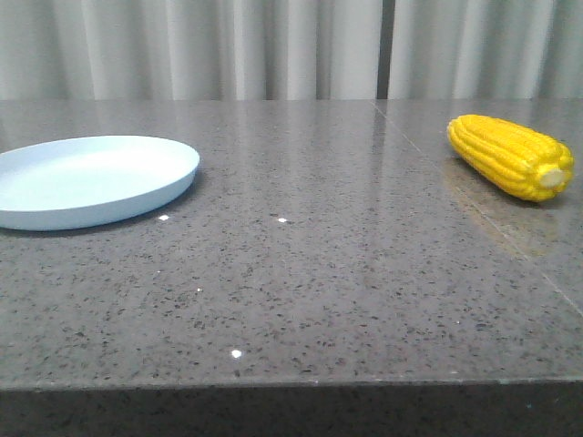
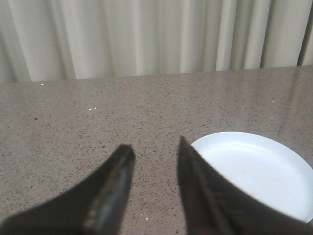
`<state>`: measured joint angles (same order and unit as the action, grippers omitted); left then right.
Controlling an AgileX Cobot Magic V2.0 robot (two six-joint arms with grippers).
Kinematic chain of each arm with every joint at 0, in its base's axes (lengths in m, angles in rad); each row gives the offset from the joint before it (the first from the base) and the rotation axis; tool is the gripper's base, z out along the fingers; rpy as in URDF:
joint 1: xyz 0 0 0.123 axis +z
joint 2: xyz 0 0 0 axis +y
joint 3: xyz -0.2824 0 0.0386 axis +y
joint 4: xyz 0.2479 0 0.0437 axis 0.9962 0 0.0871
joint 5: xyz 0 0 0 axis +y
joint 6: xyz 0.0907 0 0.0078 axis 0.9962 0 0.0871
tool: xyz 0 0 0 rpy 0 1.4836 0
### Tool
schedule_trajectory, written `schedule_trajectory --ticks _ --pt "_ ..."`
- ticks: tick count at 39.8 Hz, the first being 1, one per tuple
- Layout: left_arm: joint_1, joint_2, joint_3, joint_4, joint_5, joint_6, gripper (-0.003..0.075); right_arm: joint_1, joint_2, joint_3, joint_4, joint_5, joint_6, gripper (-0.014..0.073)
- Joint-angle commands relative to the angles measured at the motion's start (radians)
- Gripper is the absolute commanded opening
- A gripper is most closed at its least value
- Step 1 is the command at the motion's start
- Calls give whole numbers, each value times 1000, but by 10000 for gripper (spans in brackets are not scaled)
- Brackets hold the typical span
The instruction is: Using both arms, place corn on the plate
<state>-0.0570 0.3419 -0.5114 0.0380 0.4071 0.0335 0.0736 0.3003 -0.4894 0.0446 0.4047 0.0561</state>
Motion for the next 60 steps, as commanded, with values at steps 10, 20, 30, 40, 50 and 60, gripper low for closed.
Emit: schedule_trajectory --ticks 10,20,30,40,50,60 --pt "0 9 -36 0 -76 -4 644 -4 16 -36 -1 -70 -8 650" --pt "0 27 -37 -8 -82 -4 542 -4 16 -36 -1 -70 -8 650" --pt "0 292 -158 -17 -4 2 533 -4 16 -36 -1 -70 -8 650" --pt "-5 607 -364 -43 204 29 533 -4 16 -36 -1 -70 -8 650" --pt "-59 876 -493 -103 276 69 533 -4 16 -36 -1 -70 -8 650" --pt "-59 1099 -590 -128 327 71 533 -4 16 -36 -1 -70 -8 650"
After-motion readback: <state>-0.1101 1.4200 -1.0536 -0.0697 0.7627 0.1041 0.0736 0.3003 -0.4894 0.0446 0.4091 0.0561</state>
